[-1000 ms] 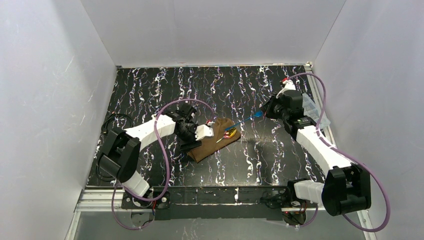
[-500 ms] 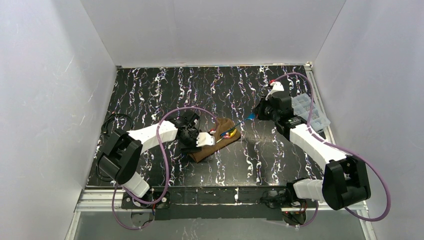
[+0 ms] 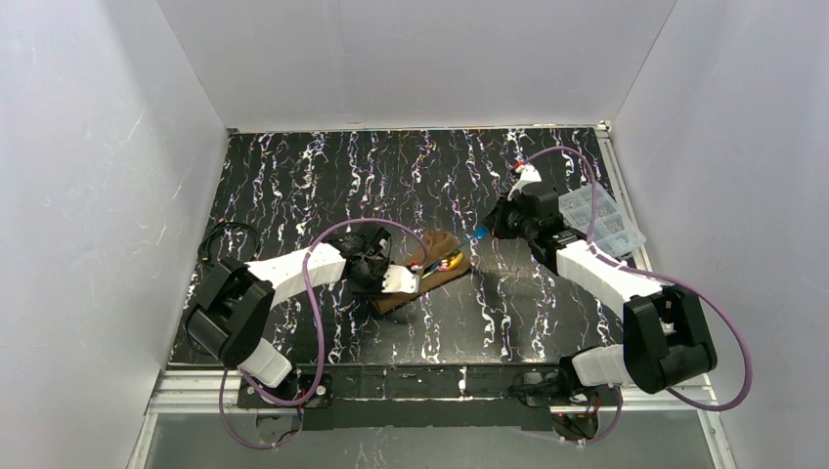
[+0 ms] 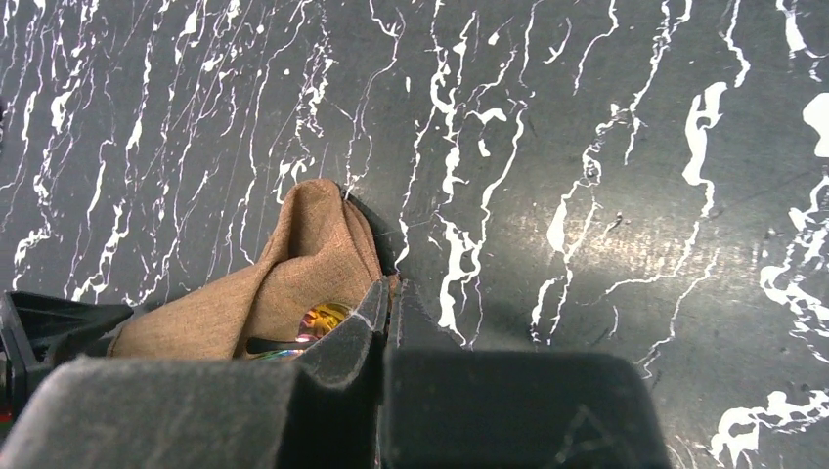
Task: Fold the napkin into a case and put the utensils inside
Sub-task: Insert the fork into the folded napkin.
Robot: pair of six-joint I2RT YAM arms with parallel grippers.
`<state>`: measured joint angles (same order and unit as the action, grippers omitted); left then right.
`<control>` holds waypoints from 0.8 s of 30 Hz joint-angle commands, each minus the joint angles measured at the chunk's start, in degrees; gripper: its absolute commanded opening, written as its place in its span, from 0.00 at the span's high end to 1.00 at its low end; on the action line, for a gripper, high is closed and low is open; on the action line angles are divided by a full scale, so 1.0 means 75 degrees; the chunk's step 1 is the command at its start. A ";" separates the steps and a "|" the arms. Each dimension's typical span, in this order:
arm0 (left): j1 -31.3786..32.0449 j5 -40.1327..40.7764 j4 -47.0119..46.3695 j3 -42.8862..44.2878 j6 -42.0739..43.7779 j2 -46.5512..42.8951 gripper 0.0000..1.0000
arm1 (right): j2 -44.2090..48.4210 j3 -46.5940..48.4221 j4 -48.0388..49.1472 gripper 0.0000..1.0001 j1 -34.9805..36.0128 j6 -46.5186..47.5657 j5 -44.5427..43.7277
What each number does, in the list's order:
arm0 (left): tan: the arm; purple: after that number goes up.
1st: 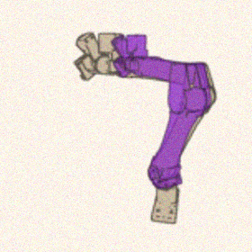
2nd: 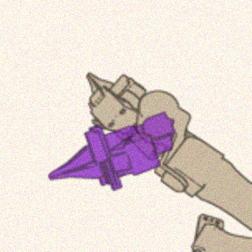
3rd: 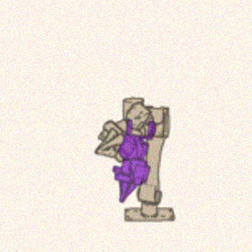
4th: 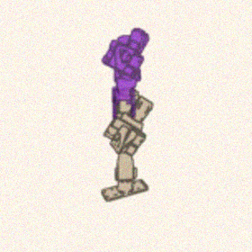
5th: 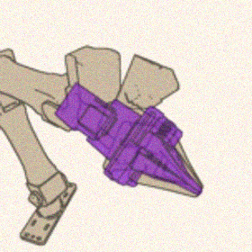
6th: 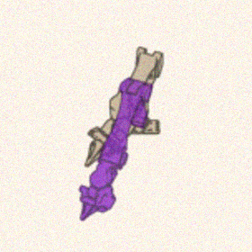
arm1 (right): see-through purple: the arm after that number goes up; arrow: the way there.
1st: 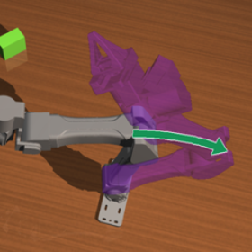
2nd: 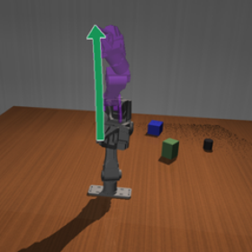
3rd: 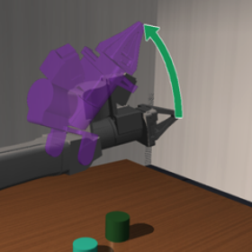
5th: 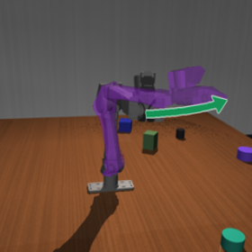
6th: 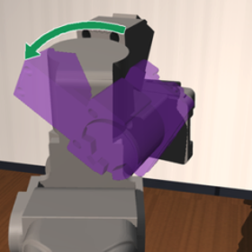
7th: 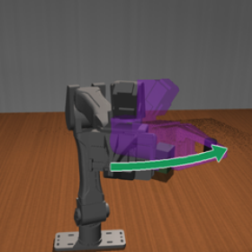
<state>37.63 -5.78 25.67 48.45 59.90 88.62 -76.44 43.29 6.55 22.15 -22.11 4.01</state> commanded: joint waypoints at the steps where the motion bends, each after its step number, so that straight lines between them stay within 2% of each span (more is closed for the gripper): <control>1: 0.0021 0.0222 0.0025 -0.0117 0.0176 0.0132 0.70 | -0.0264 -0.0003 0.0669 0.99 0.0047 -0.0028 0.0453; 14: 0.0080 0.0220 0.0106 -0.0017 0.0040 0.0218 0.79 | -0.0929 -0.0190 0.1711 0.99 0.0540 -0.0796 0.0534; 24: 0.0118 0.0194 0.0176 0.0052 0.0015 0.0224 0.81 | -0.1474 -0.0172 0.1993 0.99 0.1165 -0.0908 0.0383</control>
<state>38.11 -3.42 25.39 48.49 60.40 89.23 -86.13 42.30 18.11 29.32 -28.93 7.68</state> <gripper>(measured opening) 0.194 0.034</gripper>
